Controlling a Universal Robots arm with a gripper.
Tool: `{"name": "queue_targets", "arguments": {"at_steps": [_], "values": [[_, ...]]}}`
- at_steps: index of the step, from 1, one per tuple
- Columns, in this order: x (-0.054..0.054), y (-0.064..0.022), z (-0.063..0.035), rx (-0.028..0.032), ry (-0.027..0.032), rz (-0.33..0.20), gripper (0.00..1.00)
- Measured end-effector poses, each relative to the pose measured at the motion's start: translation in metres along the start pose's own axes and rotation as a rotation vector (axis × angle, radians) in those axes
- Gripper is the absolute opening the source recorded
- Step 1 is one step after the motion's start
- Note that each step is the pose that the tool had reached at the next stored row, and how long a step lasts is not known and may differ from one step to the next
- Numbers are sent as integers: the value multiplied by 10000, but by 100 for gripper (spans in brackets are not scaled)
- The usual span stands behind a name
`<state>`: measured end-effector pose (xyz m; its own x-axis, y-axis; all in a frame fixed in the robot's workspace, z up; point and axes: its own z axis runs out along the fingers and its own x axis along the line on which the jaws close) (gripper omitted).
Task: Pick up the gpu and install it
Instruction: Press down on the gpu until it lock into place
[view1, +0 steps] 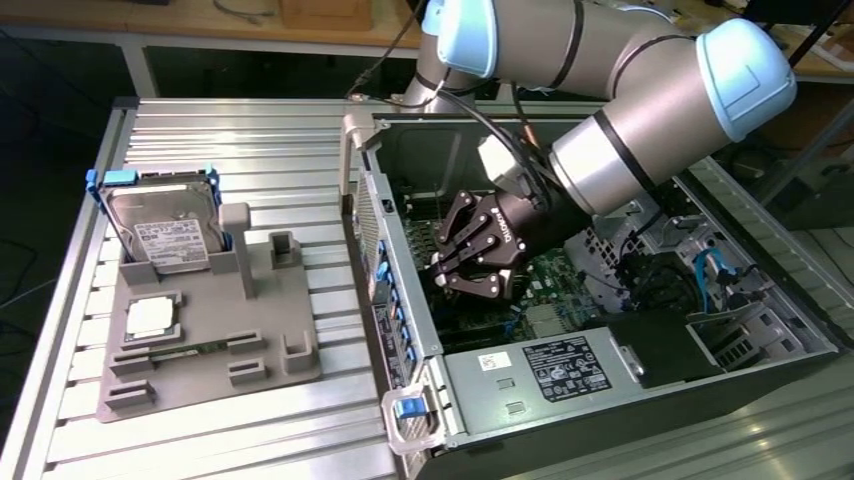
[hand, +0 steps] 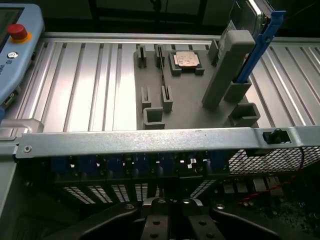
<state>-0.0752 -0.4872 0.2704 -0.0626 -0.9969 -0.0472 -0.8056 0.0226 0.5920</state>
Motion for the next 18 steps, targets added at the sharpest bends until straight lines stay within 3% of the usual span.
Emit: {"name": "queue_targets", "arguments": {"at_steps": [8, 16, 17, 18], "values": [[-16, -14, -50, -62, 26, 25, 11], [-105, -28, -55, -444, -34, 155, 11], [-115, -31, -56, -486, -41, 165, 11], [-118, -32, -55, -489, -44, 169, 11]]}}
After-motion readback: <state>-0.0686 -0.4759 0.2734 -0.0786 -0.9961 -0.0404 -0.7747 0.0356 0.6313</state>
